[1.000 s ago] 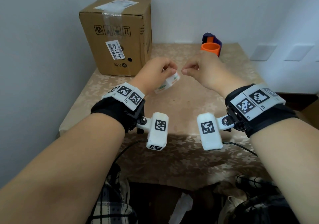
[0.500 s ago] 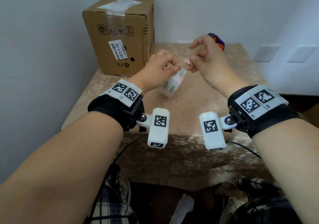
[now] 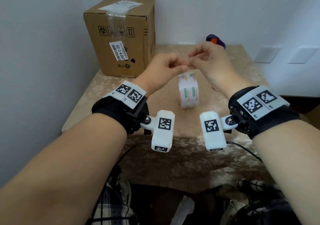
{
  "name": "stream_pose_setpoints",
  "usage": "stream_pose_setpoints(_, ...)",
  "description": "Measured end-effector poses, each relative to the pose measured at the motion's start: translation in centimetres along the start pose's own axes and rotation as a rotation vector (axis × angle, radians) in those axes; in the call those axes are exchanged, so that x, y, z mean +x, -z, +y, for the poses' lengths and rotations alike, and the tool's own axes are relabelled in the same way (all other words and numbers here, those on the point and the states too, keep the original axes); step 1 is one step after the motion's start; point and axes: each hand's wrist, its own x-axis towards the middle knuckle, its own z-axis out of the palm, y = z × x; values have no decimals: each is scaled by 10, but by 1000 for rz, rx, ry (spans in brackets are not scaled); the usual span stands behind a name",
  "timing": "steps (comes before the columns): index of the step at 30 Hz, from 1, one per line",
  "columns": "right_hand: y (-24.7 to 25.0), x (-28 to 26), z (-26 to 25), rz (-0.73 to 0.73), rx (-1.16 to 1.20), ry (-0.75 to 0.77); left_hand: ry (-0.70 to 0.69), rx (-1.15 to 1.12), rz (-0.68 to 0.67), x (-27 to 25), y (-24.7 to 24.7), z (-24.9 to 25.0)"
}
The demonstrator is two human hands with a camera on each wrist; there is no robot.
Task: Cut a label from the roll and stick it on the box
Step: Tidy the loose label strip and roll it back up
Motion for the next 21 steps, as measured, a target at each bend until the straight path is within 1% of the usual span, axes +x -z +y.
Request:
stream_pose_setpoints(2, -1, 0, 3, 6, -33, -18, -10, -34, 20, 0, -1, 1)
stream_pose_setpoints(4, -1, 0, 4, 7, -35, -35, -26, -55, 73, 1, -2, 0)
stream_pose_setpoints(7, -1, -3, 3, -46, 6, -25, -30, -55, 119, 2, 0, -1)
stream_pose_setpoints(10, -2, -7, 3, -105, -39, 11, -46, 25, 138, 3, 2, -4)
stream_pose_setpoints(12, -4, -5, 5, -90, -37, 12, -52, 70, 159, 4, 2, -6)
stream_pose_setpoints(15, -6, -4, 6, -57, -81, 32, -42, 51, 135, 6, 1, -6)
stream_pose_setpoints(17, -8, -4, 9, -42, -64, 38, -30, 51, 121, 7, 1, -6)
stream_pose_setpoints(21, -13, -5, 13, -62, -14, 37, 24, 91, 28, 7, 5, -5)
